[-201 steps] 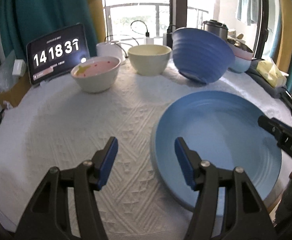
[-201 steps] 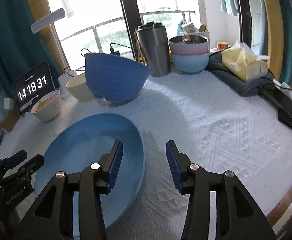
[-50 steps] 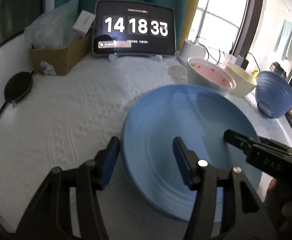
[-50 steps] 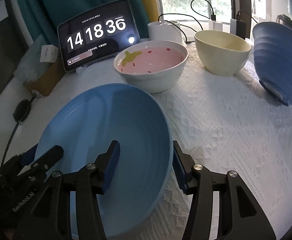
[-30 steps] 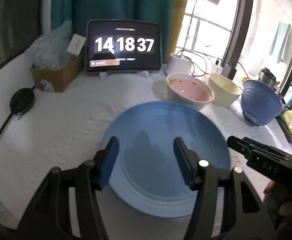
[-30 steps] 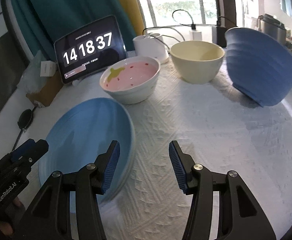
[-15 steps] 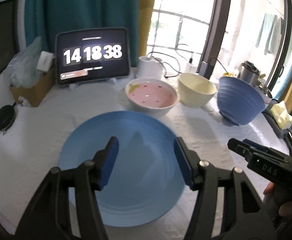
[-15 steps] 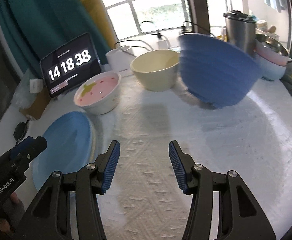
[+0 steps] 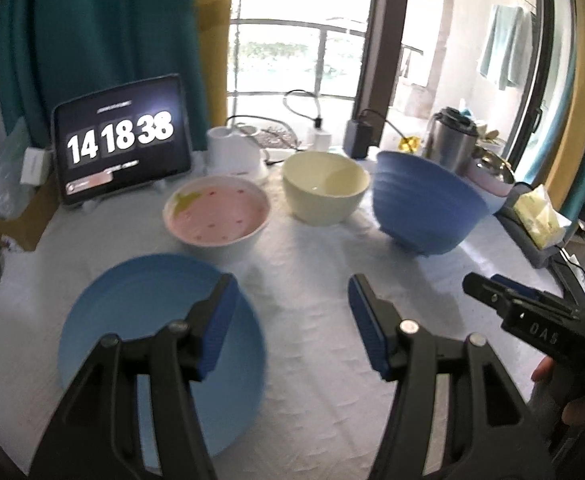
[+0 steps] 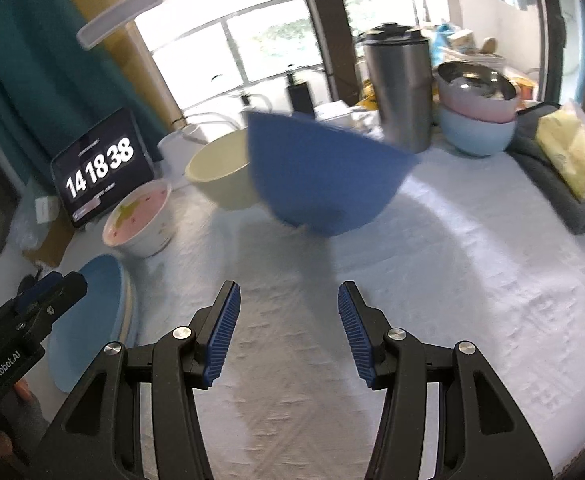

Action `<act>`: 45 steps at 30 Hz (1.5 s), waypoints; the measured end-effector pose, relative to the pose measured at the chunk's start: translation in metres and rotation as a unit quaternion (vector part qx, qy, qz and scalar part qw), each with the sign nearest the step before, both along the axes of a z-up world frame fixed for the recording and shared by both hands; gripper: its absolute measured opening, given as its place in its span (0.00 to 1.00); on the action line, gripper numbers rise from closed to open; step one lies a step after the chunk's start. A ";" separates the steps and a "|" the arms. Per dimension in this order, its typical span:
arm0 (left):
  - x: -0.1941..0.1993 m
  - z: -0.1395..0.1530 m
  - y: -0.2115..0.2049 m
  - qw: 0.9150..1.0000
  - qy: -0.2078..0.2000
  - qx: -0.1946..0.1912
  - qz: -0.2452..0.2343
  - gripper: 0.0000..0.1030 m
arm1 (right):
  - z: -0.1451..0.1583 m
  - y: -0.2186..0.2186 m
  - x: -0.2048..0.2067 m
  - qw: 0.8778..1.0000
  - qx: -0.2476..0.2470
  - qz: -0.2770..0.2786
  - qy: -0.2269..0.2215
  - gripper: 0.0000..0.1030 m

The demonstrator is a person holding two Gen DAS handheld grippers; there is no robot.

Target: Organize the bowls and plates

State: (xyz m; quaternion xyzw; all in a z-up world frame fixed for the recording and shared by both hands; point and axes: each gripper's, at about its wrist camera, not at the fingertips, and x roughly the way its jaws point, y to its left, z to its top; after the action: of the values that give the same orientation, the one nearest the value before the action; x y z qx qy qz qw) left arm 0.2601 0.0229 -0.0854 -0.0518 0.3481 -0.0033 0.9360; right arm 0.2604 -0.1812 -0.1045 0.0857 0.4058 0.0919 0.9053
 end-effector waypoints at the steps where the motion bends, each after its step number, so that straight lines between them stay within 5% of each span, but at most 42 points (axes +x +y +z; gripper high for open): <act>1: 0.003 0.002 -0.005 1.000 -0.001 0.001 -0.005 0.58 | 0.003 -0.006 0.001 1.000 0.000 -0.004 -0.003 0.52; 21: 0.074 0.047 -0.081 0.997 -0.046 0.022 -0.064 0.59 | 0.036 -0.084 0.053 0.997 0.019 -0.061 -0.048 0.53; 32: 0.108 0.033 -0.096 0.997 -0.040 0.010 -0.067 0.59 | 0.012 -0.073 0.088 0.999 0.018 -0.037 -0.032 0.56; 45: 0.120 -0.007 -0.099 0.997 0.001 0.032 -0.065 0.59 | -0.027 -0.073 0.084 0.999 0.013 -0.029 0.014 0.62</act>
State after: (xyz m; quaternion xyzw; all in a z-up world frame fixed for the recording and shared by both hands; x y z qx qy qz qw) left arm 0.3801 -0.0764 -0.0920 0.0005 0.3521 -0.0530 0.9345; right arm 0.3444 -0.2537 -0.1320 0.1101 0.4142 0.0699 0.9008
